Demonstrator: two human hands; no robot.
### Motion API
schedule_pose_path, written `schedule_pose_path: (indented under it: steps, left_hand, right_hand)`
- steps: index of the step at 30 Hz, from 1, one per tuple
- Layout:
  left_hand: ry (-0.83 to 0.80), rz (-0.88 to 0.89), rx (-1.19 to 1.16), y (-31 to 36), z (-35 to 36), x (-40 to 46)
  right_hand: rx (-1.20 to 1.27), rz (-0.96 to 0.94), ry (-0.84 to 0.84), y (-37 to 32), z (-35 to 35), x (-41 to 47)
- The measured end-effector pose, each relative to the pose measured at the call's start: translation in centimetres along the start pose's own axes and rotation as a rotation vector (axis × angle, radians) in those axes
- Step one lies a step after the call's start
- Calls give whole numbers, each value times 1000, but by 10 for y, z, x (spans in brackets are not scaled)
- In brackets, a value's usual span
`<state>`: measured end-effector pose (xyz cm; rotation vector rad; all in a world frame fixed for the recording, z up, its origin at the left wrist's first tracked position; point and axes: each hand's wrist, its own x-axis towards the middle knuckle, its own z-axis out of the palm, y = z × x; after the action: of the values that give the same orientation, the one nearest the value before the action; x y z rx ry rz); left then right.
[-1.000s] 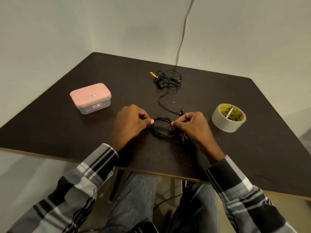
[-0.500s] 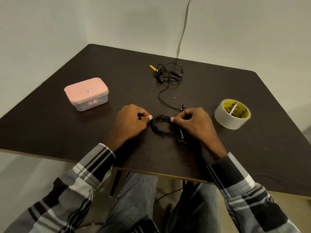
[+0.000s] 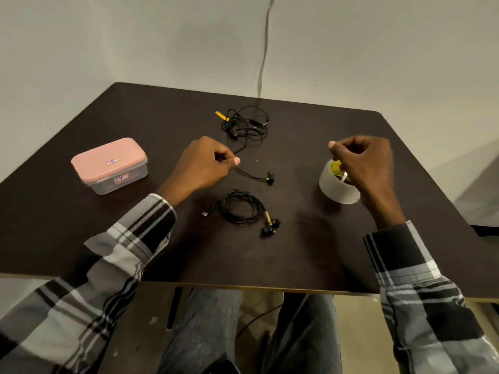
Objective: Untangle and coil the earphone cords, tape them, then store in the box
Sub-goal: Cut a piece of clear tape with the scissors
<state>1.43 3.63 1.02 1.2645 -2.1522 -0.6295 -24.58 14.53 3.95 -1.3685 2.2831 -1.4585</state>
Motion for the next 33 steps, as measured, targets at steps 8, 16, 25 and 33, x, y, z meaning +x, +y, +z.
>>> schedule_pose_path:
  steps: [8,16,25,33]
  left_hand:
    - [-141,160,-82,47,41,36]
    - [-431,98,-398,75,85,63]
    - [-624,30,-488,70,106,74]
    - [-585,74,-493,71,117,76]
  right_hand:
    - [-580,-17,-292,36,-19,-8]
    - [-417,-46,-266,54,-19,-12]
    - [-267,-43,-253,46,-15,-15]
    - [-249,-51,-298,51,-18,-13]
